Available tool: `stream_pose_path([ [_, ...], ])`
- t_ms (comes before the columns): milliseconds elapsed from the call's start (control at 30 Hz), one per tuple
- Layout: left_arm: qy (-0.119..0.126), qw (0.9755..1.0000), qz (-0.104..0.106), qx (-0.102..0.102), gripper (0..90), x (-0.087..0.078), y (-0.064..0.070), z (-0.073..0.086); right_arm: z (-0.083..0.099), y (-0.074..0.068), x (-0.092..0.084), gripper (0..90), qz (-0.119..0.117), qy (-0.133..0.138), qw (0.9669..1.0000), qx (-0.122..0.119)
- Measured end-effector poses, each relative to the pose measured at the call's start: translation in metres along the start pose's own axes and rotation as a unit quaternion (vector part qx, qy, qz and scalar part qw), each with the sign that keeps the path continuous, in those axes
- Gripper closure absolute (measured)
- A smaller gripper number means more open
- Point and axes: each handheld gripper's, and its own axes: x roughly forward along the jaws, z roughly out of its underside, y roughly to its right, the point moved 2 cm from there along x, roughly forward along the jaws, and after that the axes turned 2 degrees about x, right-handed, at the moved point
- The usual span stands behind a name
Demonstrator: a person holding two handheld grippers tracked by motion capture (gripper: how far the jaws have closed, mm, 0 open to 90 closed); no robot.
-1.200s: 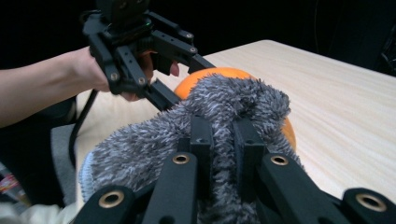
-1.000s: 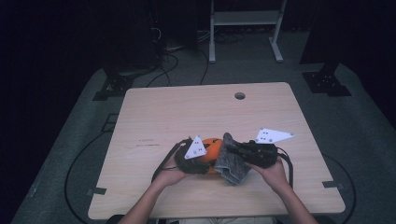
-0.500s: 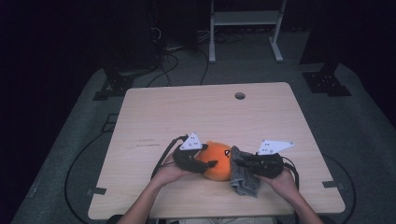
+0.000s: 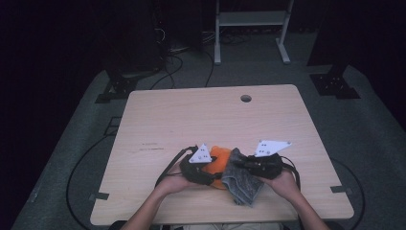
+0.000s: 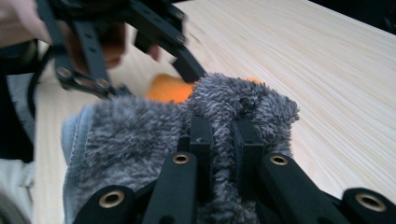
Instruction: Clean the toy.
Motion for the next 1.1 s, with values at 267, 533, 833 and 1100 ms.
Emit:
stream_pose_path([
  [267, 0.001, 1.0000, 0.006, -0.002, 36.9, -0.002, -0.001, 0.002, 0.028, 0.028, -0.044, 80.3, 0.037, 0.015, 0.9979, 0.052],
  [533, 0.007, 0.9999, 0.009, -0.003, 33.6, -0.001, -0.002, 0.001, 0.063, 0.047, -0.098, 78.8, 0.092, 0.018, 0.9929, 0.073],
  [833, 0.014, 0.9998, 0.014, -0.005, 30.4, -0.001, -0.003, 0.001, 0.094, 0.068, -0.103, 57.0, 0.093, 0.008, 0.9874, 0.128],
  [1100, 0.020, 0.9996, 0.018, -0.003, 27.2, -0.003, -0.004, 0.000, 0.086, 0.075, -0.099, 51.6, 0.100, 0.028, 0.9857, 0.133],
])
